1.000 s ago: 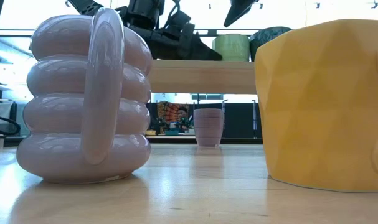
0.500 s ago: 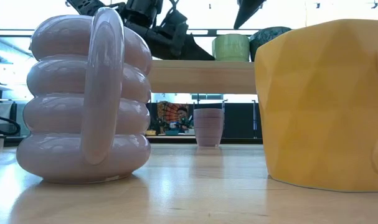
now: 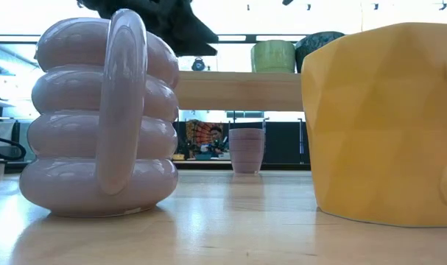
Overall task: Place coffee mugs
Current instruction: Put the top purple mug on the shelf
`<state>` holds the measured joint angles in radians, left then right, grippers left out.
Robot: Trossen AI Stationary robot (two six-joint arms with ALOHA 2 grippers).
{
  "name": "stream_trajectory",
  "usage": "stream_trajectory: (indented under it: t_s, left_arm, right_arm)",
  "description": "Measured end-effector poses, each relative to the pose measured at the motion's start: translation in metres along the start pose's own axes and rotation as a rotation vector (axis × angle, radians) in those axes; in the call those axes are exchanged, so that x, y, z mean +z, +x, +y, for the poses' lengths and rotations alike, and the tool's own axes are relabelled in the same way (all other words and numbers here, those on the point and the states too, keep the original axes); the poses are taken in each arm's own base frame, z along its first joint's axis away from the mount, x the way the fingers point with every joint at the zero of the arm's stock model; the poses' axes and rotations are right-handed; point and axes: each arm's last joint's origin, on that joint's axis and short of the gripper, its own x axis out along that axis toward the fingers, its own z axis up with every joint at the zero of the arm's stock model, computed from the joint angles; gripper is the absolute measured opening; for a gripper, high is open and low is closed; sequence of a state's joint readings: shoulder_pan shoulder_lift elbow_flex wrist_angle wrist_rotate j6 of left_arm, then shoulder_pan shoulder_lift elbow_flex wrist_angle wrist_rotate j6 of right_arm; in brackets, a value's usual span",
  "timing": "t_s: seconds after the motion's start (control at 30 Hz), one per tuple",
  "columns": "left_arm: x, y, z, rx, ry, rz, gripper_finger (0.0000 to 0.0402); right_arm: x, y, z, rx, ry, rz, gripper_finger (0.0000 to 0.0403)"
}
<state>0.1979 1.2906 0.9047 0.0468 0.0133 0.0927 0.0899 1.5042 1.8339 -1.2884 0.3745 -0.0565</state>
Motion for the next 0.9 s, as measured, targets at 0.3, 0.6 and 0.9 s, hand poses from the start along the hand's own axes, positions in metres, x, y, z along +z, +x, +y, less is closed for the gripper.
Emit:
stream_trajectory:
  t_s: [0.3, 0.6, 0.9]
  left_arm:
    - [-0.007, -0.025, 0.048, 0.147, -0.226, 0.072, 0.0313]
    - [-0.003, 0.004, 0.106, 0.167, -0.355, 0.190, 0.0306]
    - [0.001, 0.062, 0.150, 0.152, -0.484, 0.404, 0.0274]
  right_arm:
    - [-0.008, -0.015, -0.010, -0.006, 0.064, -0.063, 0.0140]
    - [-0.010, -0.018, -0.025, -0.042, 0.074, -0.105, 0.0140]
    - [-0.012, -0.016, -0.034, -0.005, 0.096, -0.101, 0.0140]
